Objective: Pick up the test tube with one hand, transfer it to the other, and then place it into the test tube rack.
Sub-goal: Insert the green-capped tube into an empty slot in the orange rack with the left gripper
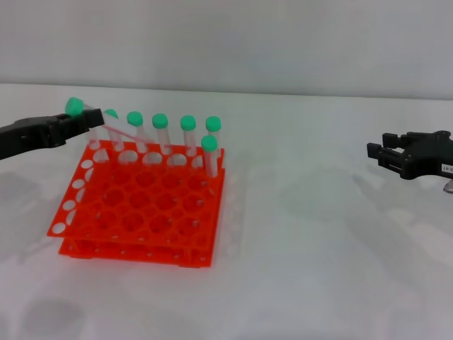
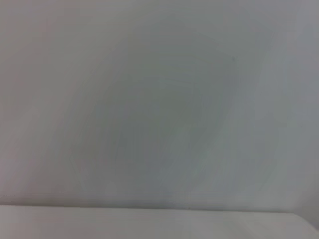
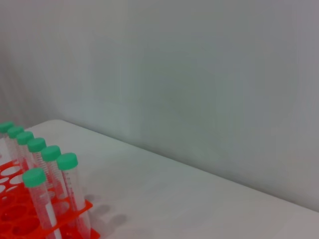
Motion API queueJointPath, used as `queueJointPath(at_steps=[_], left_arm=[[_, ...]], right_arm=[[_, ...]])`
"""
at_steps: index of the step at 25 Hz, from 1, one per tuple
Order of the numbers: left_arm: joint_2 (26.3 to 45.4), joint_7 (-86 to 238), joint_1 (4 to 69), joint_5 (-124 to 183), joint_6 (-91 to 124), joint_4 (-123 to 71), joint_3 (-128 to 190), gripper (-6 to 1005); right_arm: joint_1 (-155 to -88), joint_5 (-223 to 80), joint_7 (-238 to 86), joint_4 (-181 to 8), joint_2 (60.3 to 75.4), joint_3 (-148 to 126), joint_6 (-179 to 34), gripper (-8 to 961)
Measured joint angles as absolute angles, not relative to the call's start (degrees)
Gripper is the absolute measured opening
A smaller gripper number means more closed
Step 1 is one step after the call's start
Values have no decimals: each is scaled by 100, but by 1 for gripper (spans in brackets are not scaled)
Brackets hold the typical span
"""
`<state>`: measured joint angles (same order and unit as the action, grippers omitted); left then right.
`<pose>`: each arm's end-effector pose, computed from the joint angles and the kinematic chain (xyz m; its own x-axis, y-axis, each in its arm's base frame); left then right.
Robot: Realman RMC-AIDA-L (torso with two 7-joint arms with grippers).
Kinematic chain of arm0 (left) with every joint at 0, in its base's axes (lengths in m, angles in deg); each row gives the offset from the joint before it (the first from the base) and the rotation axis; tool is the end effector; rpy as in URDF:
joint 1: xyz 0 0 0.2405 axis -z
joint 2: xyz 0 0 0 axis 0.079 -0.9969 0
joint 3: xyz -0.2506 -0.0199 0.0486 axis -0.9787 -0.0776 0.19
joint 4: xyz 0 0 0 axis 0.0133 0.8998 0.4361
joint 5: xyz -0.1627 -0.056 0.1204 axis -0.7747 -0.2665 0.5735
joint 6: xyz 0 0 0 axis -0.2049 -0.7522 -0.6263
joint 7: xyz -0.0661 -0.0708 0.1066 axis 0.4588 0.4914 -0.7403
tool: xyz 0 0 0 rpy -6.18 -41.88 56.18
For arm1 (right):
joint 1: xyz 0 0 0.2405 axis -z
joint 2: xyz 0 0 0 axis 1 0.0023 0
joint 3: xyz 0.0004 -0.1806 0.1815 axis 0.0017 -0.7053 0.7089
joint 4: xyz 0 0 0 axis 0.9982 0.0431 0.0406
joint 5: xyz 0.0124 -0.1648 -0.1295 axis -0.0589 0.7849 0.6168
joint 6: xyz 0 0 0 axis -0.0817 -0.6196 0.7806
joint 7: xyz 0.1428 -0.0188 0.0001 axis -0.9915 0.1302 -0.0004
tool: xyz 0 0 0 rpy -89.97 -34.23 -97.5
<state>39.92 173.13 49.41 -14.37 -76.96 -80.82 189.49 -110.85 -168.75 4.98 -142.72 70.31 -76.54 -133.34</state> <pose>-0.2821 0.3516 0.0990 0.4787 0.5105 0.7143 0.8227 -0.5450 -0.1618 0.2425 0.3835 0.0288 0.7883 -0.3563 -0.5017 -0.5944 -0.6517 -0.4711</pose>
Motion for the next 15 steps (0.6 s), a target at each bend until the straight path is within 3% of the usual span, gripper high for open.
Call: queueJointPath(at_steps=[15], left_arm=[[3978, 17701, 5595, -376, -7178, -8269, 18949, 262]], right_arm=[[-11141, -16875, 452, -14273, 7037, -7666, -13359, 382]])
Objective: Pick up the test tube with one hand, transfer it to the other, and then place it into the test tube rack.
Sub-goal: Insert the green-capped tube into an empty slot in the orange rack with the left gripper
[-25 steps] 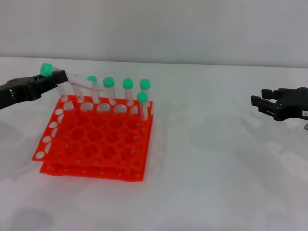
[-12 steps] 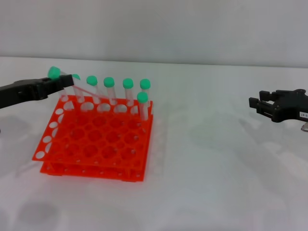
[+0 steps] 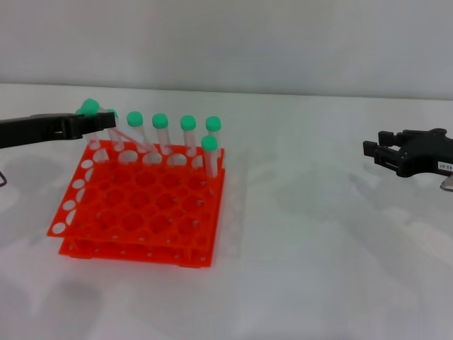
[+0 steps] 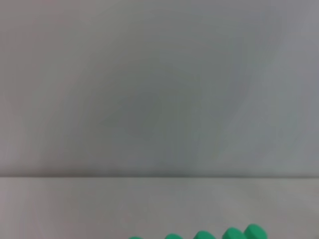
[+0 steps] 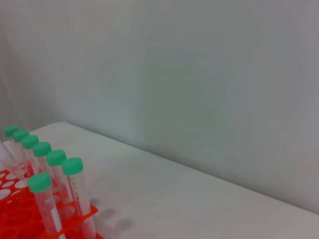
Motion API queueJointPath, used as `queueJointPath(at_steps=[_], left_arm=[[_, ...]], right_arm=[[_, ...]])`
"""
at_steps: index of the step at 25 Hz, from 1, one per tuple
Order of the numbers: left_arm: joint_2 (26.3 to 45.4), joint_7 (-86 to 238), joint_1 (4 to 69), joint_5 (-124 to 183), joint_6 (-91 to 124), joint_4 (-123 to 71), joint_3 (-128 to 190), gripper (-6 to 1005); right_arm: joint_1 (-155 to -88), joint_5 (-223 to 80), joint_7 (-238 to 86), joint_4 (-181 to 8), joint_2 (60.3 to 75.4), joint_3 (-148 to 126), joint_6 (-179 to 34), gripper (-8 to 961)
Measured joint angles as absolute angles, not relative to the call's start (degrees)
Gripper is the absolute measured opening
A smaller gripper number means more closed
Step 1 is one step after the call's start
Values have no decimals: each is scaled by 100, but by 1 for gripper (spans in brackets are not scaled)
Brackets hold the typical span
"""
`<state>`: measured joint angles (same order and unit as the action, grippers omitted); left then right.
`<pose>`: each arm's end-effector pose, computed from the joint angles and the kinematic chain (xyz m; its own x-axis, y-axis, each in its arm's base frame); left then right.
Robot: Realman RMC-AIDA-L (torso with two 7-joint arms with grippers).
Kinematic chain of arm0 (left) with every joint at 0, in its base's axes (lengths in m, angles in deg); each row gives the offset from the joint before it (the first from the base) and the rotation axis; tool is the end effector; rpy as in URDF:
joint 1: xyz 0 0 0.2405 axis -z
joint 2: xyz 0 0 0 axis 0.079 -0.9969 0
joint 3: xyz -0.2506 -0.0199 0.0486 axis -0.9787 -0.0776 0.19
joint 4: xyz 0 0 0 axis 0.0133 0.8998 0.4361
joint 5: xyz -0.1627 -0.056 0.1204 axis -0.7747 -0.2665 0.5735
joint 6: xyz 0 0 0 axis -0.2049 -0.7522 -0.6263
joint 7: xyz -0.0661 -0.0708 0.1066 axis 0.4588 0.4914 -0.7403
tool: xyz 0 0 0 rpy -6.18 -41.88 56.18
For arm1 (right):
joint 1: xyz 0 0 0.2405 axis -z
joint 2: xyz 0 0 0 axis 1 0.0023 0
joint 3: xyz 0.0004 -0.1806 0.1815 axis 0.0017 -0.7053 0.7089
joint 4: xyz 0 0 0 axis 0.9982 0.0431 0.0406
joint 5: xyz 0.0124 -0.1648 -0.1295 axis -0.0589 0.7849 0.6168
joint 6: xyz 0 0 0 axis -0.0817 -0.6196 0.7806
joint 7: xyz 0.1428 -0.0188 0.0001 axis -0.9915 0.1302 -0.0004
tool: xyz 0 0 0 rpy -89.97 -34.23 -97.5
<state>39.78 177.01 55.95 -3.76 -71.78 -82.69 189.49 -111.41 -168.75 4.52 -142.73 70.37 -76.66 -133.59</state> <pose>-0.2689 0.3784 0.0946 0.5153 0.6001 0.6119 0.8390 -0.4986 -0.2176 0.2380 0.3852 0.0276 0.7874 -0.3547 -0.5043 -0.5931 -0.6591 -0.4625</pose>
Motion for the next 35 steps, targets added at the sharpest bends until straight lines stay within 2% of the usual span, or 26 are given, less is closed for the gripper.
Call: queueJointPath(at_steps=[12, 35], left_arm=[[3946, 17909, 6149, 591, -7184, -8315, 18958, 269], [3965, 17941, 6325, 760, -7100, -8230, 18959, 282]], right_arm=[[-11151, -16870, 472, -14273, 7031, -7640, -13346, 386], [-11143, -16875, 472, -14343, 7028, -7642, -13395, 395]])
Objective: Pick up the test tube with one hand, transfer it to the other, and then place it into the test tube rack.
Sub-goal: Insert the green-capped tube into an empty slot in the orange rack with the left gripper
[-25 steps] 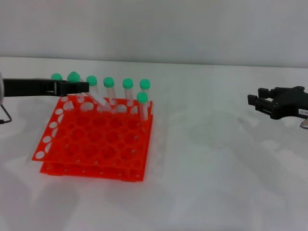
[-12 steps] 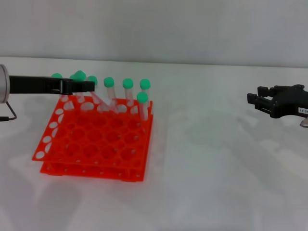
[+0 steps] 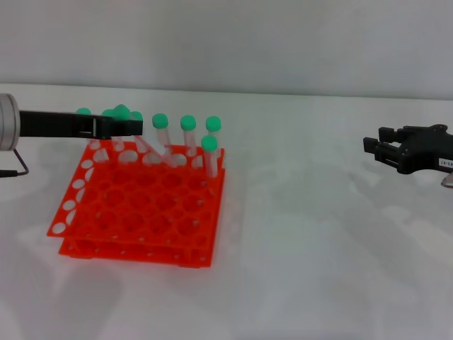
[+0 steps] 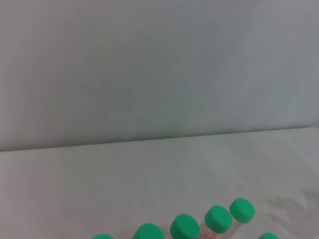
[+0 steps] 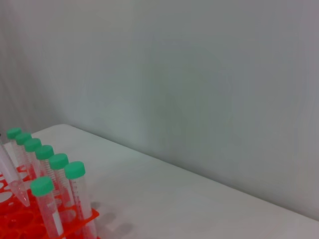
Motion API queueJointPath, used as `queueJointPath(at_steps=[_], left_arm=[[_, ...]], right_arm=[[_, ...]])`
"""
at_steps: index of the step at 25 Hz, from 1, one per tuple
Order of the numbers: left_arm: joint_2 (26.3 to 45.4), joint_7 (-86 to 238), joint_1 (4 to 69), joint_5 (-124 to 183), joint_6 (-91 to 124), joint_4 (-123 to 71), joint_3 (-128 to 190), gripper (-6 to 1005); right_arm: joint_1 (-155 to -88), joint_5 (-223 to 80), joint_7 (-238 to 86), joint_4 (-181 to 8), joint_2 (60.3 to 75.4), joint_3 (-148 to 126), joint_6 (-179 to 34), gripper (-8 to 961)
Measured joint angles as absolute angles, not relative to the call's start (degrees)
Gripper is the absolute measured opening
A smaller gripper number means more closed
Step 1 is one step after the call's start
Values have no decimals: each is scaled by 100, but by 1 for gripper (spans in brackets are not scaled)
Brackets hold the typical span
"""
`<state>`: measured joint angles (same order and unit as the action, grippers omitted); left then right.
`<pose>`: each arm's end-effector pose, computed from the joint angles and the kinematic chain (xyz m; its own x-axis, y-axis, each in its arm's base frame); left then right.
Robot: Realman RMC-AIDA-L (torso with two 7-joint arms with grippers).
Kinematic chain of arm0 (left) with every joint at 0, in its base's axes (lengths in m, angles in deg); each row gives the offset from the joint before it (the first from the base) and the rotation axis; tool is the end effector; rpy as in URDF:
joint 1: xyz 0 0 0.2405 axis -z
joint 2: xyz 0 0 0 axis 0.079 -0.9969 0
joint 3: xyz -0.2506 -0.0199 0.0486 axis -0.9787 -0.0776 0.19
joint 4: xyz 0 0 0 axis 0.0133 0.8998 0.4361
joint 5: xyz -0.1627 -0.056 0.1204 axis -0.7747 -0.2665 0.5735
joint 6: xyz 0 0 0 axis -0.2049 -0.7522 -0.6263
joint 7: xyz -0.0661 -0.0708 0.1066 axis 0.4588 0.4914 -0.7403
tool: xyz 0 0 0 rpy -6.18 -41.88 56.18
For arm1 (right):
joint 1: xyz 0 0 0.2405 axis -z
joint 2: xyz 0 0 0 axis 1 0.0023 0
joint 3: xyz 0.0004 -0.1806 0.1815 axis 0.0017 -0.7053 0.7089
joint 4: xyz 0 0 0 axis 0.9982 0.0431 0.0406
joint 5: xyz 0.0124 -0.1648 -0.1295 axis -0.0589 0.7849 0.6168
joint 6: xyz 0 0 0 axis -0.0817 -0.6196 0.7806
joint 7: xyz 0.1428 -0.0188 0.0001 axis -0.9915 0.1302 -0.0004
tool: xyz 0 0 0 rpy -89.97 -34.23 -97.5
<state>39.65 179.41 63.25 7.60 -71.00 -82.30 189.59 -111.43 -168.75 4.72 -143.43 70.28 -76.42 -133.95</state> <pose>-0.2405 0.3981 0.0811 0.5726 0.6712 0.4708 0.8137 -0.5354 -0.2263 0.2352 0.3859 0.0305 0.7936 -0.3410 -0.5039 -0.5825 -0.6651 -0.4673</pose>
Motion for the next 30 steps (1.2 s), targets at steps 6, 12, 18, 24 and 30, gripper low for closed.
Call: queueJointPath(at_steps=[6, 12, 18, 24, 30], left_arm=[[3971, 17937, 6343, 825, -6923, -8015, 18959, 285], [3981, 17920, 6399, 960, -6756, -7922, 18958, 288], [3980, 17915, 6412, 972, -6667, -7819, 18959, 292], [3978, 17881, 6429, 991, -6546, -7698, 18959, 295], [3970, 17880, 6513, 1224, -6147, -7333, 18959, 298]], right_arm=[[-11146, -16875, 471, -14343, 7028, -7642, -13395, 397], [-11149, -16871, 455, -14343, 7028, -7648, -13394, 399], [-11149, -16868, 452, -14343, 7028, -7642, -13394, 402], [-11155, -16857, 457, -14343, 7028, -7646, -13394, 404], [-11160, -16857, 464, -14317, 7028, -7640, -13392, 406]])
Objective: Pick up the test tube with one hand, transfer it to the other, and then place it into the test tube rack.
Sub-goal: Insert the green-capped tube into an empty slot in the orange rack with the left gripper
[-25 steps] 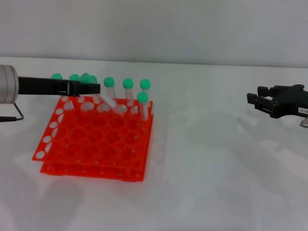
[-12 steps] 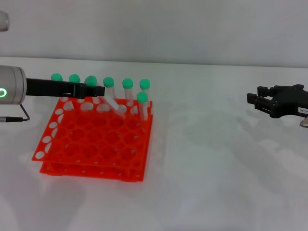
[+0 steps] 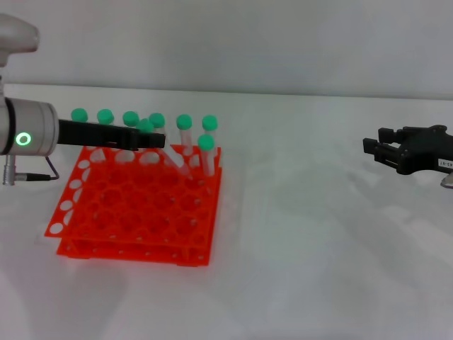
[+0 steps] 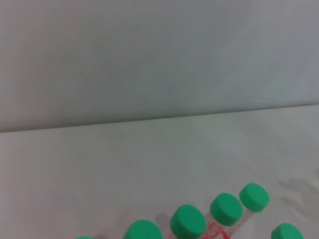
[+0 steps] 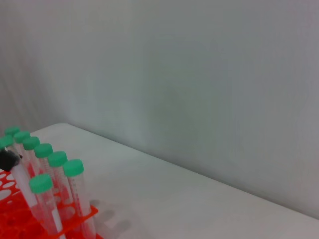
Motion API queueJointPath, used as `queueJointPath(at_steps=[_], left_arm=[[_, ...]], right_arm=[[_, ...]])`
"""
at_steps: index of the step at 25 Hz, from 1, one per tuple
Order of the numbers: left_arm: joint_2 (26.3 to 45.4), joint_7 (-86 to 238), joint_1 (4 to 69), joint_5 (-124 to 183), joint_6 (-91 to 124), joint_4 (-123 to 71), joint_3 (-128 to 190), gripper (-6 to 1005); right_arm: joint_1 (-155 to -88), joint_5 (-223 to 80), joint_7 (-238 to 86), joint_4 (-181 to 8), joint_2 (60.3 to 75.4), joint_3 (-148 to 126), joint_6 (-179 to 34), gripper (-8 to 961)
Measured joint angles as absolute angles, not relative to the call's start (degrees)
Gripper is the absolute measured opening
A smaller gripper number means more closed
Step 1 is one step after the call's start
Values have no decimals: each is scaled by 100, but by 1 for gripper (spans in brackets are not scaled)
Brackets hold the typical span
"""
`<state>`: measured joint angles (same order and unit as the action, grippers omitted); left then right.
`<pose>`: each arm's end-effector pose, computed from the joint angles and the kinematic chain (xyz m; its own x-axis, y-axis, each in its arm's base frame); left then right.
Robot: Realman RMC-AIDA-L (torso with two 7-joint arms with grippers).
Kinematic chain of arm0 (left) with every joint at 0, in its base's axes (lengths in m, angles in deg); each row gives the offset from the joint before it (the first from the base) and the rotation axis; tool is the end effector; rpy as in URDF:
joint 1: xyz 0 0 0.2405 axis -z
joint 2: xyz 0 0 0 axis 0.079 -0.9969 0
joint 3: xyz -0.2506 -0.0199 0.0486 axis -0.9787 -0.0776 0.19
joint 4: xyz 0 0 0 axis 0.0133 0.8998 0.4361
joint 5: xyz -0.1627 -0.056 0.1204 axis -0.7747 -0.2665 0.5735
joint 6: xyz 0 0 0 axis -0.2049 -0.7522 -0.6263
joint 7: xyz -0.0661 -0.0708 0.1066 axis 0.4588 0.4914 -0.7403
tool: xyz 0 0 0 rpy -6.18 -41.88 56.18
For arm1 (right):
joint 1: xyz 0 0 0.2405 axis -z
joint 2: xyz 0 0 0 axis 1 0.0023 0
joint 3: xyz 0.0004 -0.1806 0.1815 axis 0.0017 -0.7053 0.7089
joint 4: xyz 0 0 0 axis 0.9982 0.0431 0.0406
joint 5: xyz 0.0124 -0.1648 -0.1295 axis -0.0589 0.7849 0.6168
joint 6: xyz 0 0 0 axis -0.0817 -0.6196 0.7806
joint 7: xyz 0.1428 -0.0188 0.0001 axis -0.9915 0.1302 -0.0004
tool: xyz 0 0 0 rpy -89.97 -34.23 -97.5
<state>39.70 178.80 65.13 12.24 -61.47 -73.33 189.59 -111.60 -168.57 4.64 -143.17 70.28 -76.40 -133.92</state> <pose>-0.2381 0.4145 0.0471 0.5913 0.6958 0.4077 0.8050 -0.5397 -0.2462 0.2356 0.3863 0.0298 0.7936 -0.3440 -0.5019 -0.5833 -0.6648 -0.4667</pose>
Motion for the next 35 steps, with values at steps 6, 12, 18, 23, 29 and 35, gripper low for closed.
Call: queueJointPath(at_steps=[6, 12, 18, 23, 29, 35], left_arm=[[3974, 17801, 6574, 1270, -6015, -7110, 18959, 302], [3985, 17581, 6612, 1265, -5862, -6892, 18958, 305], [3982, 17296, 6664, 1266, -5768, -6693, 18958, 308], [3991, 17176, 6711, 1272, -5763, -6647, 18959, 311], [3990, 17120, 6722, 1261, -5763, -6576, 18959, 314], [3988, 17060, 6747, 1237, -5767, -6529, 18959, 339]], right_arm=[[-11183, -16847, 476, -14288, 7026, -7641, -13378, 409], [-11207, -16836, 492, -14273, 7019, -7642, -13356, 411], [-11227, -16831, 493, -14272, 7018, -7642, -13355, 413], [-11250, -16831, 498, -14272, 7019, -7649, -13351, 415], [-11267, -16831, 500, -14272, 7019, -7646, -13365, 417], [-11293, -16831, 519, -14273, 7019, -7663, -13361, 420]])
